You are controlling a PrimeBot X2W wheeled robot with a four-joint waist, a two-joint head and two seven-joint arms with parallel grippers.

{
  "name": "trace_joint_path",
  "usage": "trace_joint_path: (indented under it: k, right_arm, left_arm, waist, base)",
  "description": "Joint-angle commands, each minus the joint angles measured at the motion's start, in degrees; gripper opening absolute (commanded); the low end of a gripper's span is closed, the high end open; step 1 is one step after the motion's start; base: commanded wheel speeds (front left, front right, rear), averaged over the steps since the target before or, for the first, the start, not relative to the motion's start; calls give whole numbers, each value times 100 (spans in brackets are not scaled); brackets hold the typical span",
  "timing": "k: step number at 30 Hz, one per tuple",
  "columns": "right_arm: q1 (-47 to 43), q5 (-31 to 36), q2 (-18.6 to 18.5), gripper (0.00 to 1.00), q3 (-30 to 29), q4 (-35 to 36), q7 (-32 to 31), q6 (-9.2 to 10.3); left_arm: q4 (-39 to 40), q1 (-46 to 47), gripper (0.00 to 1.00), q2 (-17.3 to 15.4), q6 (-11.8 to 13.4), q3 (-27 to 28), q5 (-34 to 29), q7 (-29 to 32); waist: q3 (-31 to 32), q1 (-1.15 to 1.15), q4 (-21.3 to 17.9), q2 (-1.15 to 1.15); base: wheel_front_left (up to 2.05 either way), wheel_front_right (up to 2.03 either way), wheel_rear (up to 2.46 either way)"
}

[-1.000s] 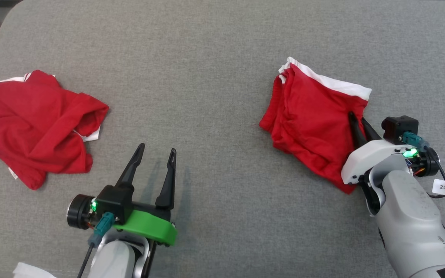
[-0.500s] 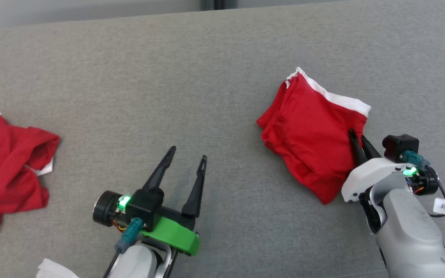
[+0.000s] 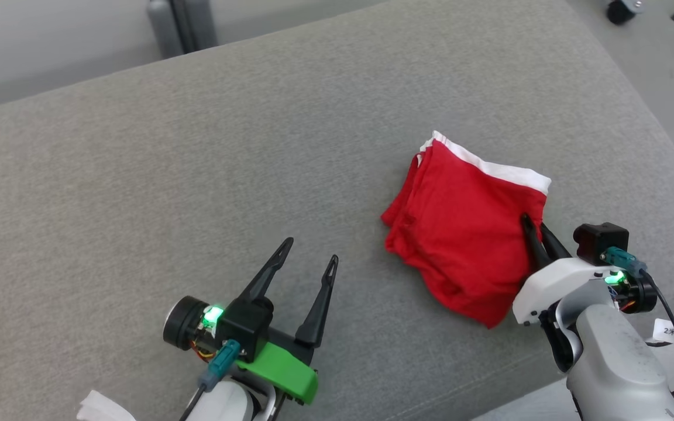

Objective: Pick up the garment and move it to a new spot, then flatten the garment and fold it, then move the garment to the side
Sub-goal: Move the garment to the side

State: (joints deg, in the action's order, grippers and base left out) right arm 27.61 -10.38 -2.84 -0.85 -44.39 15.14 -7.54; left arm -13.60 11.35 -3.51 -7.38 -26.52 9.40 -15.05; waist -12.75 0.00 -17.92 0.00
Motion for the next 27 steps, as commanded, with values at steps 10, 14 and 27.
trace_joint_path:
  k: [10,14,27]
  right_arm:
    - [338,421,-75,0,-56,20,0,11]
    - [774,692,-299,0,-79,-142,0,10]
    - [2670,1614,-1616,0,-588,-1234,-30,11]
  left_arm:
    - [-3,280,100,-193,-19,-117,29,-18]
    - [66,429,100,-269,-19,-183,17,-17]
    - [406,1135,100,-461,-19,-313,-12,-17]
  waist:
    - [-385,0,-347,0]
    - [-682,0,-94,0]
    - [-1804,0,784,0]
  base:
    - [0,0,0]
    - [0,0,0]
    - [0,0,0]
